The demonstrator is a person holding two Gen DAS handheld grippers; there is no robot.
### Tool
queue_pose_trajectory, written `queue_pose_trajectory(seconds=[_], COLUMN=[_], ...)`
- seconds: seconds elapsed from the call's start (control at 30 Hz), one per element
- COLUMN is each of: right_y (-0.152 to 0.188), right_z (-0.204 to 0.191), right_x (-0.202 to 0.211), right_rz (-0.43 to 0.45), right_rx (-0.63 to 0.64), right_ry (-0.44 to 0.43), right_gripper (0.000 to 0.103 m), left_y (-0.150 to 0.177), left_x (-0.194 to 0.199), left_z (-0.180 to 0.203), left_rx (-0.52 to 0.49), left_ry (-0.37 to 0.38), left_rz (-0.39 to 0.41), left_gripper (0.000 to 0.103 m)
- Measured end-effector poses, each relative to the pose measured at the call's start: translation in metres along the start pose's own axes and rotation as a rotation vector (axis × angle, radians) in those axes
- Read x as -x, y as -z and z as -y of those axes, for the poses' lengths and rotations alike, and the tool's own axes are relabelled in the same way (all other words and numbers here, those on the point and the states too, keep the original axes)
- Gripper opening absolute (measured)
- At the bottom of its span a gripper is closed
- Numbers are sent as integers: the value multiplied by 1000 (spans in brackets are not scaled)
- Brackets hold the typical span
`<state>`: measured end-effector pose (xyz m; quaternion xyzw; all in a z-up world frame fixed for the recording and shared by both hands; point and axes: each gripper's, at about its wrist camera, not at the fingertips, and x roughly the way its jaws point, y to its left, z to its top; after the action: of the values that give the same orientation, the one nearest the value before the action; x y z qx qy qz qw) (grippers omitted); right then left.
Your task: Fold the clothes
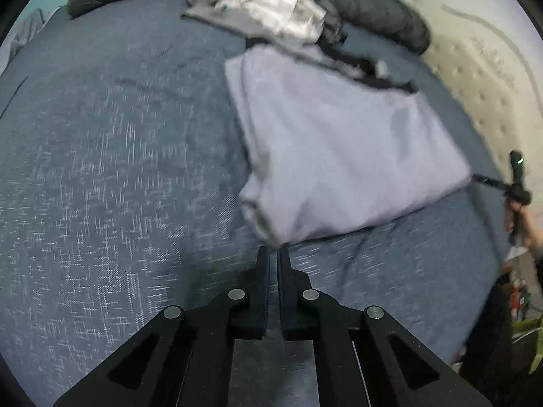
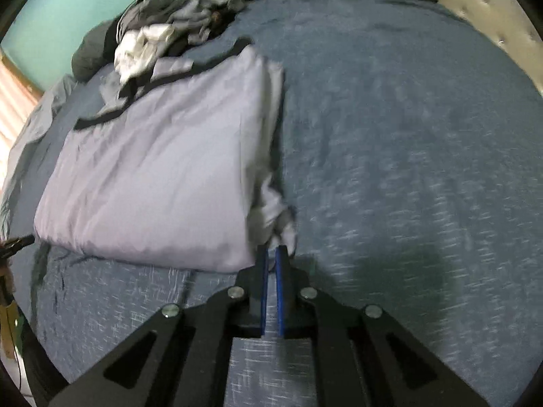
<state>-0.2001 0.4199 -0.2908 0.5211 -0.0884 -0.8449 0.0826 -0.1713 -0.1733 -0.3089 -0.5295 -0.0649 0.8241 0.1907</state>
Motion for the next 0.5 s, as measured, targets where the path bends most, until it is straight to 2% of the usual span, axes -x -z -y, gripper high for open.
queue_pose_trajectory(seconds=[0.1, 0.27, 0.4, 0.5], right_y=[-8, -20, -17, -16], right_z=[-28, -87, -125, -125], right_x=[2, -6, -39, -63], right_rz=[15, 22, -18, -70], right_rx=[39, 120, 179, 174], right_ry=[-41, -92, -87, -60], right_gripper=[4, 4, 4, 4], left_y=[-13, -41, -42, -39], left_x=[5, -30, -75, -97], left_z=[25, 78, 86, 74], left_rx=[-29, -44, 12, 75], left_ry=[42, 114, 113, 111], left_rz=[39, 62, 15, -13], left_gripper=[5, 8, 10, 10])
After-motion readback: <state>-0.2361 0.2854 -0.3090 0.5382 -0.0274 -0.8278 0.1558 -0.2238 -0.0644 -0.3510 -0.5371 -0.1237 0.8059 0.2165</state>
